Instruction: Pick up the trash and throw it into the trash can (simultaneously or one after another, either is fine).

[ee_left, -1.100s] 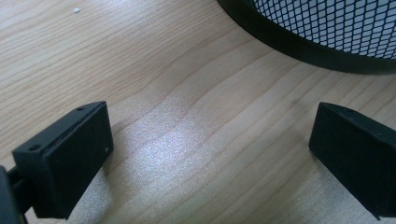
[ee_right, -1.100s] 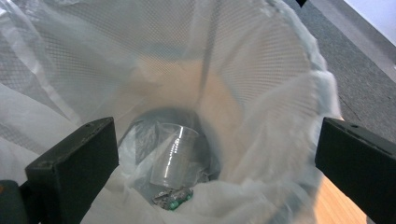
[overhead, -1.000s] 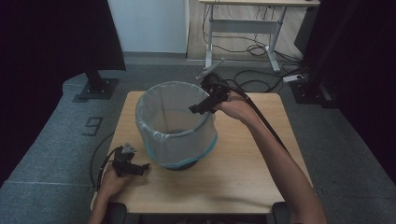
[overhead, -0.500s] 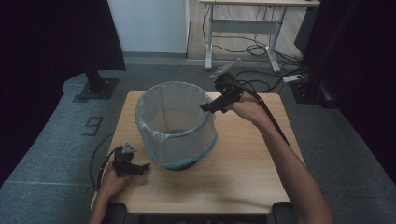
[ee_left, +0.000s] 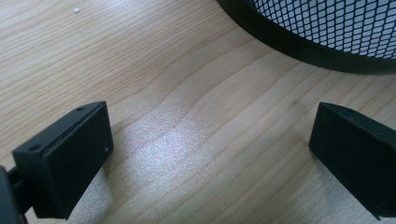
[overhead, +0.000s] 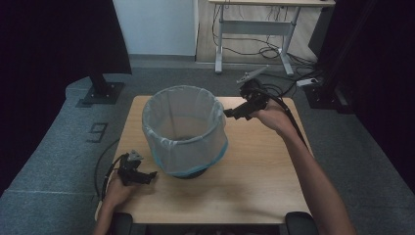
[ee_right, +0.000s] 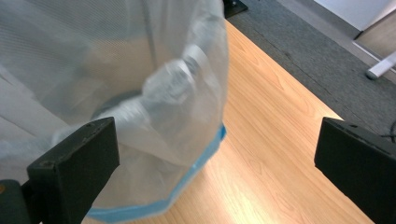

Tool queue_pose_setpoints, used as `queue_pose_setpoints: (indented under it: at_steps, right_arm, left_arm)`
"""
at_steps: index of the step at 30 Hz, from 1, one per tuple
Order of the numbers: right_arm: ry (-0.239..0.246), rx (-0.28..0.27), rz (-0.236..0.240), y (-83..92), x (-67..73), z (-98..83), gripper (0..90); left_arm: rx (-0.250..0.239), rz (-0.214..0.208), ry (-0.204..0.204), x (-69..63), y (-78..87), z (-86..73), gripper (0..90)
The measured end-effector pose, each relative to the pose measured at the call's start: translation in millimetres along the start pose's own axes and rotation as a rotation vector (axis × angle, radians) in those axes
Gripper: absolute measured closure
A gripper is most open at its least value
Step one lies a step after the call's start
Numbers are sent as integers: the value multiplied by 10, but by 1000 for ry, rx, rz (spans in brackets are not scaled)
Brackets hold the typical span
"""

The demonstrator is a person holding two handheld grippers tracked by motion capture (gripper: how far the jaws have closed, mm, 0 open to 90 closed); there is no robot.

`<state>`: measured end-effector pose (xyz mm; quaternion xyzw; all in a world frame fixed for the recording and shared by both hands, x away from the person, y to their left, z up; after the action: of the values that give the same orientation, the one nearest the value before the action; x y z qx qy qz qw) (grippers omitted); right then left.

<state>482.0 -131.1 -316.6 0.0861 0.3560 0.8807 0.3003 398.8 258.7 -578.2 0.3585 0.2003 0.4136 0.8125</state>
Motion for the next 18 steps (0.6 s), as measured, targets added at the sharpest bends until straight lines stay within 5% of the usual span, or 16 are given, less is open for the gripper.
queue_pose_setpoints:
  at_steps: [18]
  right_arm:
    - [-62,-25,-57,130,-259,-415,0]
  left_arm:
    - [0,0,0,0,0,0,0]
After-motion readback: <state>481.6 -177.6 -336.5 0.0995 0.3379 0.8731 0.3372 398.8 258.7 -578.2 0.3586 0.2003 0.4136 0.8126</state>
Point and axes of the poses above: each handheld gripper's, and its own axes: y roughly backward along the jaws, z roughly out of its top, x roughly to its left, the point moved 4 cm from there along -y, roughly forward along the jaws, and after that the axes turned 2 degrees about y, right-handed, at the moved point
